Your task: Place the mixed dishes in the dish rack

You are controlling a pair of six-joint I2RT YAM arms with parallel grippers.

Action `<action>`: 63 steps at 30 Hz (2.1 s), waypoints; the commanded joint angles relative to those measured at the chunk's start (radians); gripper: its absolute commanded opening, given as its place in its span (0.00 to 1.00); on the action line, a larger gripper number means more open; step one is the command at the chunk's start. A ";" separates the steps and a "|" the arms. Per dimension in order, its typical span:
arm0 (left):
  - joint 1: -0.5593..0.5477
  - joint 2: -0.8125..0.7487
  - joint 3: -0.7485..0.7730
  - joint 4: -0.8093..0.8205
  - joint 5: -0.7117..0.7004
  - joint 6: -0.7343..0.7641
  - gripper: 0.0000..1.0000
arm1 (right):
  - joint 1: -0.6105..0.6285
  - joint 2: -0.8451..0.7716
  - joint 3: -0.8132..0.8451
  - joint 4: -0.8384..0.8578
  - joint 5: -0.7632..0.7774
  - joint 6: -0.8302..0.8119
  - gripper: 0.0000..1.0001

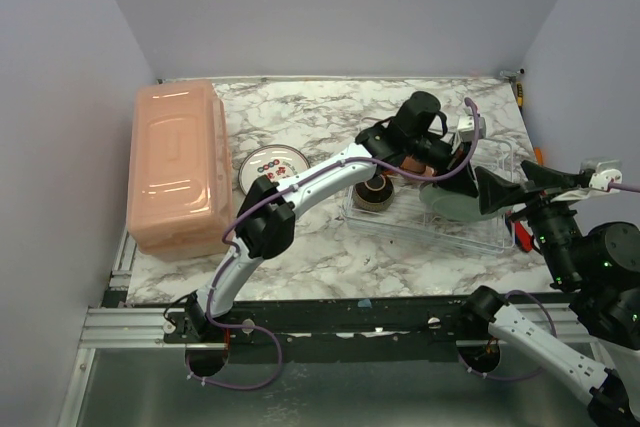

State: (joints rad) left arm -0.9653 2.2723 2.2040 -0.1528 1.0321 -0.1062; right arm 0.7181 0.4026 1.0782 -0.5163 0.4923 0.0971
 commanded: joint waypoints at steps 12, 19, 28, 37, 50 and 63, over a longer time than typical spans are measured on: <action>0.024 -0.077 -0.052 0.052 -0.171 0.010 0.71 | 0.000 0.018 -0.004 0.019 0.000 0.015 1.00; 0.024 -0.194 -0.127 0.002 -0.179 0.054 0.73 | 0.000 0.034 -0.003 0.019 -0.014 0.042 0.99; 0.035 -0.492 -0.307 -0.255 -0.321 0.230 0.78 | 0.000 0.106 -0.019 0.027 -0.049 0.134 1.00; 0.050 -0.936 -0.702 -0.370 -0.955 0.441 0.82 | 0.000 0.312 -0.020 0.051 -0.146 0.294 1.00; 0.058 -1.552 -1.470 0.406 -1.651 0.712 0.92 | 0.001 0.820 0.125 0.149 -0.375 0.549 1.00; 0.068 -1.665 -1.613 0.579 -1.669 0.783 0.96 | 0.077 1.440 0.503 0.093 -0.375 0.699 0.99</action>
State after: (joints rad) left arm -0.9031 0.6159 0.6098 0.3653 -0.6094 0.6552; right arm 0.7738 1.7077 1.4761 -0.3985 0.1360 0.7345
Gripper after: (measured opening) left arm 0.955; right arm 0.994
